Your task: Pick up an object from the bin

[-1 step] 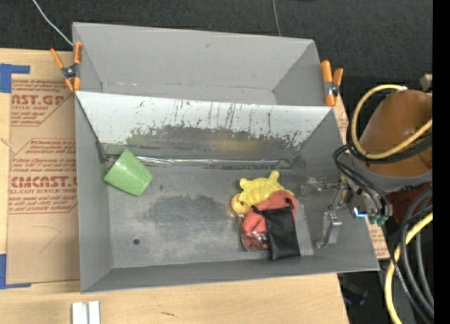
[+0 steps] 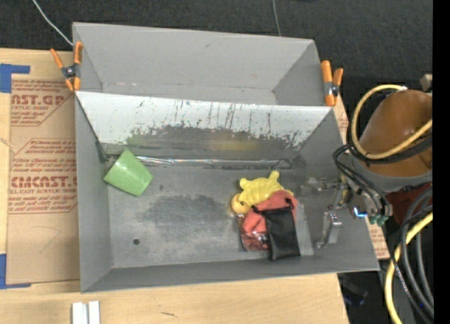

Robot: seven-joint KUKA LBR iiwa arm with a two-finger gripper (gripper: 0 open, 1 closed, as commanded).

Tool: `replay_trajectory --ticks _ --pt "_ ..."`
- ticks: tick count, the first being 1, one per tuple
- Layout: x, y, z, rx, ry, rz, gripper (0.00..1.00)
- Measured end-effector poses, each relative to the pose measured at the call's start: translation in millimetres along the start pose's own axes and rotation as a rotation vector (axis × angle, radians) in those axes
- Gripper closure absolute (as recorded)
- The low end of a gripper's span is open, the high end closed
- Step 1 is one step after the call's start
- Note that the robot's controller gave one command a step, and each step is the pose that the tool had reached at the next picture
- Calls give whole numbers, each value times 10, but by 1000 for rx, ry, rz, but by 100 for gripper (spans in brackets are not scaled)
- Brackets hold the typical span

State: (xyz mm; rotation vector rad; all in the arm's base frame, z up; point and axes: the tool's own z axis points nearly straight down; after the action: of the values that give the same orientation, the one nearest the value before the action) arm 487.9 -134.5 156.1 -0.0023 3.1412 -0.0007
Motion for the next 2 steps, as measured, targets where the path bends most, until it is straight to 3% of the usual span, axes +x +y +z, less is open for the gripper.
replay_trajectory --ticks 1,2 --pt "-317 762 883 -1 0 -125 0" --pt "-35 595 856 0 2 -166 100"
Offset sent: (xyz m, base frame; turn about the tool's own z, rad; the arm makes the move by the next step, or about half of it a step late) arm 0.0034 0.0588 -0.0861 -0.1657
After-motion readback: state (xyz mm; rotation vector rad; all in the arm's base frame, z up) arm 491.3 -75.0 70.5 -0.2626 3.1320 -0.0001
